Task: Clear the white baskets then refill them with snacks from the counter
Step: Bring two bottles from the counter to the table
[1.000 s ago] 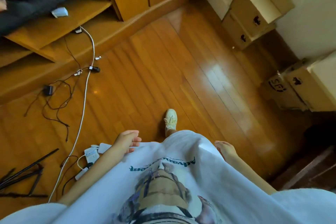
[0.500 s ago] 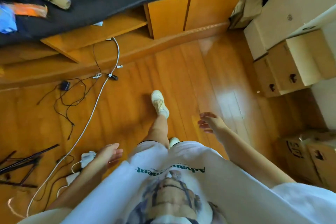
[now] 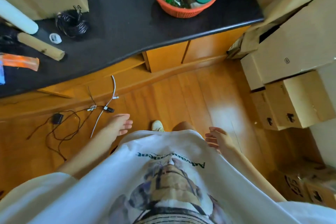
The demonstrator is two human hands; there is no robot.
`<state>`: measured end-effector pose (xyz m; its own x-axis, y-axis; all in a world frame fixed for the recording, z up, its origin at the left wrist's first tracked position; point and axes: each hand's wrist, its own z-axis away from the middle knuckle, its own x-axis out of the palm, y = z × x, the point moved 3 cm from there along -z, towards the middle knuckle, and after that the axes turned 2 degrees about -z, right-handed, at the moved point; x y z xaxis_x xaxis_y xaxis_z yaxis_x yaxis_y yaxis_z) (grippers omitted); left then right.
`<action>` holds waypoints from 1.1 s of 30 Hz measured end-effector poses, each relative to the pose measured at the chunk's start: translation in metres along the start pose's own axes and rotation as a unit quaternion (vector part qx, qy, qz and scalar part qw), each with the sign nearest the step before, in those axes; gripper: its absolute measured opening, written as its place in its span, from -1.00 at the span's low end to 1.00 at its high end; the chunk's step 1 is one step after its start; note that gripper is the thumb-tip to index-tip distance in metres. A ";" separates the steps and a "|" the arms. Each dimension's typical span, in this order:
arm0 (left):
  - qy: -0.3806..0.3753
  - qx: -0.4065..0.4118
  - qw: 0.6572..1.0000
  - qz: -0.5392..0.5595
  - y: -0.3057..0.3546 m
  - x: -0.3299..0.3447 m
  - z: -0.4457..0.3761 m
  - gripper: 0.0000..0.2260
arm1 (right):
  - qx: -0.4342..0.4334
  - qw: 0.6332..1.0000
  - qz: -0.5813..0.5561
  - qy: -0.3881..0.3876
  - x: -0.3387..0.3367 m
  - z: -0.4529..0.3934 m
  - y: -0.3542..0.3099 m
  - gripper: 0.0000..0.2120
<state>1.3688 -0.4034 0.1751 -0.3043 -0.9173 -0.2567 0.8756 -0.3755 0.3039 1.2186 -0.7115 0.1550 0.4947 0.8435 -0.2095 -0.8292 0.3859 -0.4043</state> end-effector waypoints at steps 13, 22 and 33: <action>-0.039 0.037 0.999 -0.005 0.202 0.079 -0.052 -0.75 | 0.092 0.992 -0.070 0.060 -0.014 -0.098 -0.153 -0.79; 0.055 -0.007 0.996 0.065 0.290 0.074 -0.087 -0.89 | -0.034 0.996 0.081 -0.031 0.037 -0.151 -0.383 -0.63; 0.104 0.073 0.967 0.222 0.458 0.088 -0.153 -0.51 | -0.353 0.902 0.242 0.057 0.114 -0.198 -0.565 -0.72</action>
<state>1.8007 -0.6360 0.1514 0.1851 -0.9517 -0.2449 0.8356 0.0213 0.5490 1.7951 -0.9069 0.1834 0.1761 0.7897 -0.5877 -0.6023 -0.3858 -0.6989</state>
